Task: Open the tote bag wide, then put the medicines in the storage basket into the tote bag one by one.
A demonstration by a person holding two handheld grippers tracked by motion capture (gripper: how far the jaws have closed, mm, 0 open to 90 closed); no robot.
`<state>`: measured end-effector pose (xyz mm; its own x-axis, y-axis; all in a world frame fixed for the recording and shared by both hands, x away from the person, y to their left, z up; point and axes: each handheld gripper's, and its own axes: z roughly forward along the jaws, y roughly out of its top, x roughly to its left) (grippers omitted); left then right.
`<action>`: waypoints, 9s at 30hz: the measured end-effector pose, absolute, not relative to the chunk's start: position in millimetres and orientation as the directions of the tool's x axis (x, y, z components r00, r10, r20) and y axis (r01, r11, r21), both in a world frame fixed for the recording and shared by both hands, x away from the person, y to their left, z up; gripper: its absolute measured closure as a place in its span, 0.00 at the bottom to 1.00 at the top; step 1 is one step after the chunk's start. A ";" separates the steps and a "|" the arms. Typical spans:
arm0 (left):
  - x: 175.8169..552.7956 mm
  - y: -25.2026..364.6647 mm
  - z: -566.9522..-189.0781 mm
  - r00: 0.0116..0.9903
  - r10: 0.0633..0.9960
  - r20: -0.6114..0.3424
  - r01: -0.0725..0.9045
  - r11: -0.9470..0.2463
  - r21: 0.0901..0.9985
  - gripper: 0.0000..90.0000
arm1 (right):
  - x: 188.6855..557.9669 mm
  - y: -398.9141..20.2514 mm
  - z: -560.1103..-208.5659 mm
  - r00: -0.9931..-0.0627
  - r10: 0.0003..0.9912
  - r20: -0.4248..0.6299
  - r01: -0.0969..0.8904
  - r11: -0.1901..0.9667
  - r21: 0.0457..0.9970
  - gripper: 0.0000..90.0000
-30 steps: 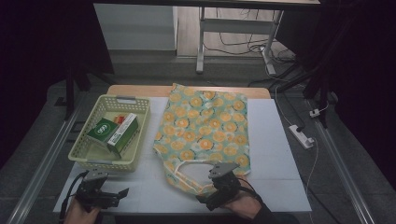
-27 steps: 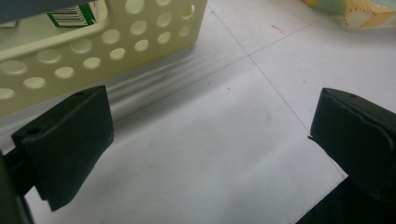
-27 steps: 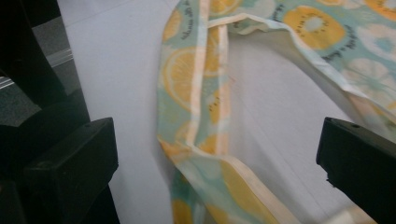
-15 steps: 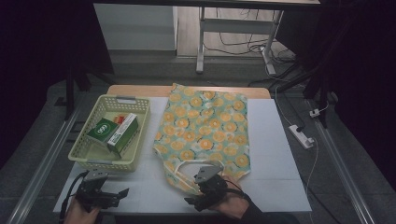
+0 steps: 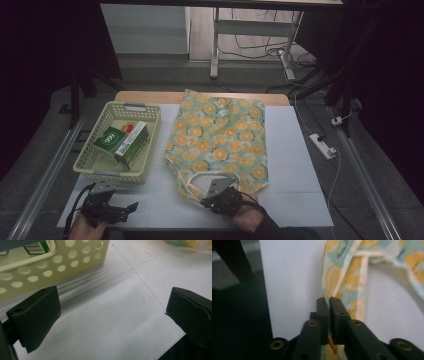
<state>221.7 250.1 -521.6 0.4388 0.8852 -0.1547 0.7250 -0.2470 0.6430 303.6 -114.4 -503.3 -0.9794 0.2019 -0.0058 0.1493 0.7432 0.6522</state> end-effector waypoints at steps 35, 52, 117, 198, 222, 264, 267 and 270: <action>222.5 251.0 -522.0 0.434 0.886 -0.165 0.730 -0.238 0.641 0.00 | 448.3 -133.8 -461.3 -0.895 0.446 -0.019 0.309 0.648 0.697 1.00; 222.9 251.8 -522.2 0.430 0.886 -0.172 0.733 -0.232 0.640 0.00 | 518.7 -137.9 -443.2 -0.835 0.547 -0.057 0.356 0.616 0.703 1.00; 223.3 252.9 -522.3 0.426 0.887 -0.181 0.737 -0.224 0.638 0.00 | 441.8 -168.4 -490.3 -0.868 0.482 0.119 0.447 0.653 0.611 0.02; 224.6 253.1 -522.7 0.429 0.884 -0.186 0.742 -0.227 0.630 0.00 | 457.4 -145.9 -424.2 -0.882 0.469 0.048 0.319 0.518 0.794 0.99; 224.1 252.9 -522.3 0.425 0.886 -0.185 0.741 -0.223 0.634 0.00 | 465.0 -142.2 -405.3 -0.873 0.484 0.060 0.322 0.480 0.816 0.99; 217.4 283.7 -490.7 0.470 0.854 -0.224 0.654 -0.166 0.738 0.00 | 467.8 -149.3 -407.9 -0.876 0.476 0.078 0.333 0.477 0.813 0.99; 217.4 287.5 -487.9 0.469 0.858 -0.211 0.639 -0.165 0.751 0.00 | 467.8 -150.1 -406.8 -0.876 0.477 0.079 0.333 0.477 0.814 0.99; 218.0 291.2 -484.7 0.463 0.861 -0.209 0.628 -0.152 0.763 0.00 | 467.7 -150.5 -406.2 -0.875 0.477 0.080 0.333 0.474 0.815 0.99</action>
<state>218.0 291.2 -484.7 0.4626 0.8615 -0.2094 0.6279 -0.1516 0.7634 467.7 -150.5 -406.2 -0.8752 0.4770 0.0804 0.3334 0.4745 0.8147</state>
